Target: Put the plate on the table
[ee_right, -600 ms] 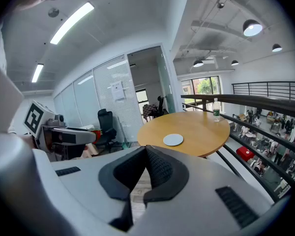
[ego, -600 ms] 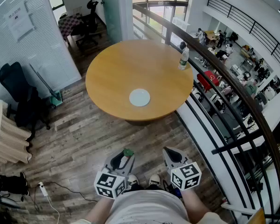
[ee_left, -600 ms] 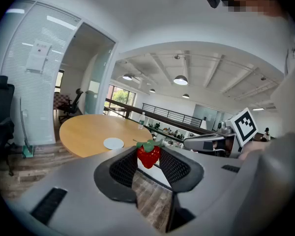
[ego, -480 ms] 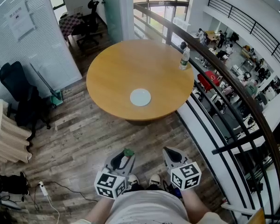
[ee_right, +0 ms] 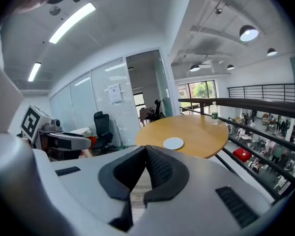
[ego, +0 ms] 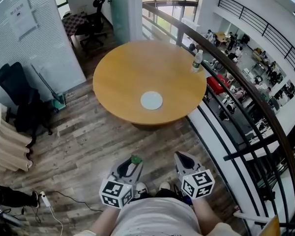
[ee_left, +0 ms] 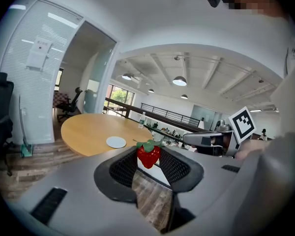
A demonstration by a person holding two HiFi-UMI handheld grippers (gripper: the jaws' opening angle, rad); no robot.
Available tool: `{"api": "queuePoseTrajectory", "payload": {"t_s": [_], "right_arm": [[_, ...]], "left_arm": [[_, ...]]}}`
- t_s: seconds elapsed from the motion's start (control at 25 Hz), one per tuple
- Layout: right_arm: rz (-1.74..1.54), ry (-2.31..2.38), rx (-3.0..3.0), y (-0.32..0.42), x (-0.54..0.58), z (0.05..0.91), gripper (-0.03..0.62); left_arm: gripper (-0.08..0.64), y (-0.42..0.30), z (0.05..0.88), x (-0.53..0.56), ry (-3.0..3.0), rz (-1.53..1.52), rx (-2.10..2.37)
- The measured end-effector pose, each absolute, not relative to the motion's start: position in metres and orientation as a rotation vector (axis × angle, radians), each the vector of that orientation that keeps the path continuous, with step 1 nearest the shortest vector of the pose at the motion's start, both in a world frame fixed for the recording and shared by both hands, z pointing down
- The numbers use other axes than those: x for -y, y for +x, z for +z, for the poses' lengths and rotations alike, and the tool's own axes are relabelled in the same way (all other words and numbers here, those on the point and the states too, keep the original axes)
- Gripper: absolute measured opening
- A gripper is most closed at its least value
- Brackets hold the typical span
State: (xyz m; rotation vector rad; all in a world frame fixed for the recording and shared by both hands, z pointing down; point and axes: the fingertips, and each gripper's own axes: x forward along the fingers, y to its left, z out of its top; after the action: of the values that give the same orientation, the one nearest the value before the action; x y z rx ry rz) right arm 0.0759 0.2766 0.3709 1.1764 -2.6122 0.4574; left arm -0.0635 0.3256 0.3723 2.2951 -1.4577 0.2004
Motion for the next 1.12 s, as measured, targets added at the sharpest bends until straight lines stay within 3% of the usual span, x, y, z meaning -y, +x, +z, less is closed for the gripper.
{"api": "queuePoseTrajectory", "payload": {"t_s": [0.44,1.12], "right_arm": [[0.500,1.234,2.566,0.075,-0.243,0.389,0.020],[0.513,1.103,2.623,0.046,-0.023,0.397,0.020]], "left_arm": [[0.153,-0.078,0.380,-0.283,2.307,0.187,1.428],[0.153,-0.090,0.376,-0.074,2.280,0.201,1.493]]}}
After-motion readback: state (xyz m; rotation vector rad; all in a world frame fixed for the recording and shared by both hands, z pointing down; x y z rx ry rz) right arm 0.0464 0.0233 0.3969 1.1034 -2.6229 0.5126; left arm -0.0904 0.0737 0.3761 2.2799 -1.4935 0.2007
